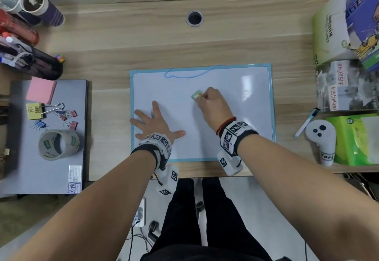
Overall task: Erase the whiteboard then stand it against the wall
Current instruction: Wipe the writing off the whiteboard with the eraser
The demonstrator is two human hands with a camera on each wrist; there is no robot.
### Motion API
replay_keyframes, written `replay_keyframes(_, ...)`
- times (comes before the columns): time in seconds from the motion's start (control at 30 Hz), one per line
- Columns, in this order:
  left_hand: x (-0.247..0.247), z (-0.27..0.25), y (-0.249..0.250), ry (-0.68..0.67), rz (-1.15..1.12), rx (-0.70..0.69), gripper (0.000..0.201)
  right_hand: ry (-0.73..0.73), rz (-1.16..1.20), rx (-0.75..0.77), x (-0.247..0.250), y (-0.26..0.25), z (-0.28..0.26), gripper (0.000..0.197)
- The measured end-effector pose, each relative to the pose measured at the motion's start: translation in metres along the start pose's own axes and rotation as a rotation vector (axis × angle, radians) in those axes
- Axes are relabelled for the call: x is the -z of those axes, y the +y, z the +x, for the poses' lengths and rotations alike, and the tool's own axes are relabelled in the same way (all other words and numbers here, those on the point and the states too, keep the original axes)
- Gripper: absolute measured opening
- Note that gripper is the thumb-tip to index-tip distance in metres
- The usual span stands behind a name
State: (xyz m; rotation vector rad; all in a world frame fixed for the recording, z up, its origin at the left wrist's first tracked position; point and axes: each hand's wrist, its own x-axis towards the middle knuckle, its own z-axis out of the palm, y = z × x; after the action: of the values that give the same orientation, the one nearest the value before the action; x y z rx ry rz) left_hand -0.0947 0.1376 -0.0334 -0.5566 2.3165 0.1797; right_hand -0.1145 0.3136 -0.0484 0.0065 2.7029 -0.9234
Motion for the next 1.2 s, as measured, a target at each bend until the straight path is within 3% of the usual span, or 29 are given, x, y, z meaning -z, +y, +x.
replay_keyframes(0.07,0.0,0.0,0.0,-0.001,-0.01,-0.003,0.134,0.039,-0.103,0.014,0.007,0.015,0.002,0.014)
replay_keyframes(0.2,-0.001,0.001,-0.001,0.0,-0.017,-0.005,0.136,0.33,-0.092,-0.318,0.043,0.071,0.018,0.016)
replay_keyframes(0.27,-0.001,0.0,0.0,0.002,-0.017,-0.003,0.136,0.317,-0.1,-0.349,0.051,0.079,0.021,0.019)
replay_keyframes(0.37,-0.001,0.0,0.0,0.005,-0.018,-0.005,0.136,0.263,0.118,-0.358,0.032,0.042,0.013,0.017)
replay_keyframes(0.43,0.0,0.0,0.001,0.004,-0.013,-0.001,0.135,0.139,0.219,-0.267,0.006,0.017,-0.003,0.029)
replay_keyframes(0.53,0.0,0.0,0.001,0.004,-0.02,0.005,0.135,-0.007,0.134,-0.13,-0.01,0.005,-0.025,0.027)
replay_keyframes(0.6,-0.001,0.001,0.0,0.006,-0.031,0.0,0.135,0.109,0.073,-0.139,-0.001,0.027,-0.021,0.026)
replay_keyframes(0.7,-0.002,0.001,0.0,0.007,-0.034,-0.002,0.135,0.316,0.054,-0.359,0.029,0.079,-0.003,0.02)
replay_keyframes(0.77,-0.002,0.002,0.0,0.008,-0.034,0.004,0.136,0.361,0.051,-0.447,0.047,0.102,0.003,0.021)
replay_keyframes(0.9,-0.002,0.004,0.001,-0.007,-0.029,0.012,0.138,0.311,-0.038,-0.332,0.034,0.071,-0.002,0.015)
replay_keyframes(0.97,-0.002,0.005,0.002,-0.012,-0.023,0.018,0.138,0.23,0.095,-0.256,0.011,0.038,-0.017,0.02)
replay_keyframes(1.1,-0.002,0.005,0.002,-0.004,-0.021,0.019,0.138,0.034,-0.01,-0.011,-0.015,0.017,-0.038,0.019)
replay_keyframes(1.2,-0.002,0.005,0.002,-0.002,-0.025,0.018,0.138,0.218,-0.011,-0.11,0.006,0.053,-0.024,0.023)
